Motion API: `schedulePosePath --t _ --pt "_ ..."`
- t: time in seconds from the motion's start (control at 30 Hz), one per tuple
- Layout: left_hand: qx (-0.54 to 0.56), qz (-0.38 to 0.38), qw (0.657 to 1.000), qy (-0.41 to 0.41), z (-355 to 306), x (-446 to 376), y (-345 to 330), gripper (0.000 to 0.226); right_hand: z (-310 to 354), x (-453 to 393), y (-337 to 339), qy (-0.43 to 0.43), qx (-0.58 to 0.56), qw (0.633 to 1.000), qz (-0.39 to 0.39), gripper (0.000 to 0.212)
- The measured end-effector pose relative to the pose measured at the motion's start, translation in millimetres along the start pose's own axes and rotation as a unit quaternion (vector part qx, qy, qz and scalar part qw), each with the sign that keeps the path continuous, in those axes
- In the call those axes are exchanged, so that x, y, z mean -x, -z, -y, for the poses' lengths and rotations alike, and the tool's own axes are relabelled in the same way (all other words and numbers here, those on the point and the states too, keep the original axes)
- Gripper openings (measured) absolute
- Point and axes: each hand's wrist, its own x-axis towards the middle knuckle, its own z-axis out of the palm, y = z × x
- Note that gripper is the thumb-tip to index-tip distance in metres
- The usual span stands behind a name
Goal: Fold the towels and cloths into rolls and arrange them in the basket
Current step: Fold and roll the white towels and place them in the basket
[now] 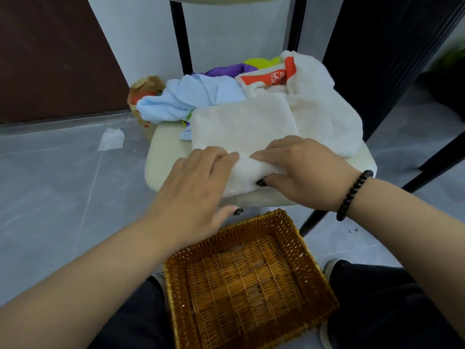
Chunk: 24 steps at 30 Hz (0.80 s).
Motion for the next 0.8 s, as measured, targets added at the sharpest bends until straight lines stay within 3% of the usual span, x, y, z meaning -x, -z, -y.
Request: schedulePosePath --t 0.13,0.3,0.43,0.6,0.7,0.8 --pt "0.019 -0.014 1.0 -0.006 6.5 -3.1 -0.3 0.053 4.2 -2.9 4.7 -0.028 -0.002 0.999 0.018 0.038" --pt "0.182 0.071 0.979 0.058 20.8 -11.9 11.0 0.044 24.8 11.2 -14.4 -0.006 0.169 0.98 -0.102 0.057" --pt "0.208 0.116 0.969 0.066 27.5 -10.6 16.8 0.052 27.4 4.2 -23.1 0.011 0.202 0.977 -0.068 0.039" --pt "0.001 -0.003 1.0 -0.008 9.8 2.7 7.5 0.061 13.0 -7.3 -0.9 0.004 0.055 0.998 0.013 0.03" --pt "0.048 -0.008 0.999 0.002 10.8 1.0 4.8 0.053 10.3 -11.7 7.0 -0.01 0.011 0.999 0.038 0.03" --pt "0.162 0.021 0.985 0.063 15.9 -6.1 13.2 0.052 17.8 -5.7 1.0 -0.016 0.093 0.995 0.007 0.042"
